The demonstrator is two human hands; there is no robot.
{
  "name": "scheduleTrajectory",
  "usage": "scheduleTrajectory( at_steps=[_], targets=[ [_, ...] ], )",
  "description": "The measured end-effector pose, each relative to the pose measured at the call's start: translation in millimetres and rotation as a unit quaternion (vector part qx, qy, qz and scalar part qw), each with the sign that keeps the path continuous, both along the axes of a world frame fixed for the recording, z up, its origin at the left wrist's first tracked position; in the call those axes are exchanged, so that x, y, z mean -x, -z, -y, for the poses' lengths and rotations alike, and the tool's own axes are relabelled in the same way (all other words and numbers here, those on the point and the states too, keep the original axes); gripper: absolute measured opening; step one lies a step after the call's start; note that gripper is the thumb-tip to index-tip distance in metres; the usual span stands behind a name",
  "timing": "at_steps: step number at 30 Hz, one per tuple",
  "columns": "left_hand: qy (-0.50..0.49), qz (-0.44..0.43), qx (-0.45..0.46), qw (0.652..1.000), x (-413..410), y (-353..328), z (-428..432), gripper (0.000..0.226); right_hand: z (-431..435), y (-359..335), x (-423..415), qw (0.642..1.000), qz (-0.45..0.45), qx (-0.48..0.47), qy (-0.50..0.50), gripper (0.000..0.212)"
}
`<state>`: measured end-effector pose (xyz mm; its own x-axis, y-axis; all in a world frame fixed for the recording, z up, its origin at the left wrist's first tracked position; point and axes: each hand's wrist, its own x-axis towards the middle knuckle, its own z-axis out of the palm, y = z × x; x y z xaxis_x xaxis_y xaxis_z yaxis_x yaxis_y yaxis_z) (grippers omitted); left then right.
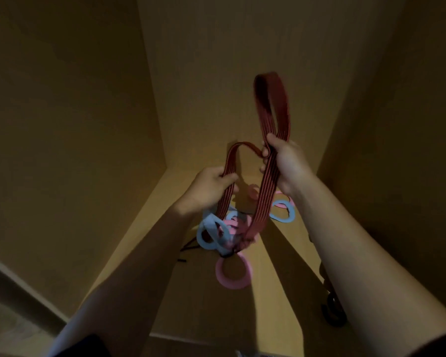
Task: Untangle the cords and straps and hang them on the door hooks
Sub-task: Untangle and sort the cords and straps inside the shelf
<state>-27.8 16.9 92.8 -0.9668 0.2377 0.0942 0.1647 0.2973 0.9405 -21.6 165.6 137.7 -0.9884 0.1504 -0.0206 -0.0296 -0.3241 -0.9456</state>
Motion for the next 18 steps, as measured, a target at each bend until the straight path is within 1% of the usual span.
scheduleTrajectory(
  at_steps=[2,4,6,8,9,11,12,13,15,16,17,18],
  targets=[
    [-0.024,0.008,-0.11,0.994,-1,-14,-5,0.021,2,14,-2,0.996,0.042,-0.08,-0.002,0.018],
    [-0.034,-0.001,-0.177,0.984,-1,-26,-10,0.022,9,28,-6,0.991,0.057,-0.121,-0.031,0.027],
    [-0.043,-0.008,-0.205,0.978,2,-34,-13,0.024,17,37,-14,0.987,0.038,-0.148,-0.056,0.026],
    [-0.06,0.005,-0.241,0.969,4,-38,-16,0.022,23,40,-24,0.98,-0.002,-0.183,-0.073,0.012],
    [-0.067,0.022,-0.281,0.957,4,-40,-18,0.022,26,41,-27,0.977,-0.018,-0.196,-0.077,0.009],
    [-0.07,0.056,-0.354,0.931,4,-44,-21,0.022,27,43,-29,0.971,-0.041,-0.222,-0.079,0.03],
    [-0.066,0.066,-0.366,0.926,3,-45,-22,0.023,28,42,-28,0.969,-0.05,-0.228,-0.08,0.035],
    [-0.059,0.075,-0.377,0.921,1,-45,-22,0.024,29,40,-29,0.969,-0.052,-0.229,-0.081,0.029],
    [-0.042,0.085,-0.394,0.914,-1,-45,-20,0.027,27,35,-30,0.971,-0.033,-0.223,-0.084,0.006],
    [-0.037,0.081,-0.389,0.917,-1,-44,-18,0.025,25,33,-31,0.972,-0.024,-0.218,-0.083,0.011],
    [-0.039,0.068,-0.364,0.928,-2,-41,-15,0.021,23,32,-33,0.976,-0.018,-0.202,-0.08,0.017],
    [-0.044,0.046,-0.32,0.945,-3,-38,-12,0.015,23,30,-32,0.982,-0.017,-0.172,-0.074,0.019]
  ],
)
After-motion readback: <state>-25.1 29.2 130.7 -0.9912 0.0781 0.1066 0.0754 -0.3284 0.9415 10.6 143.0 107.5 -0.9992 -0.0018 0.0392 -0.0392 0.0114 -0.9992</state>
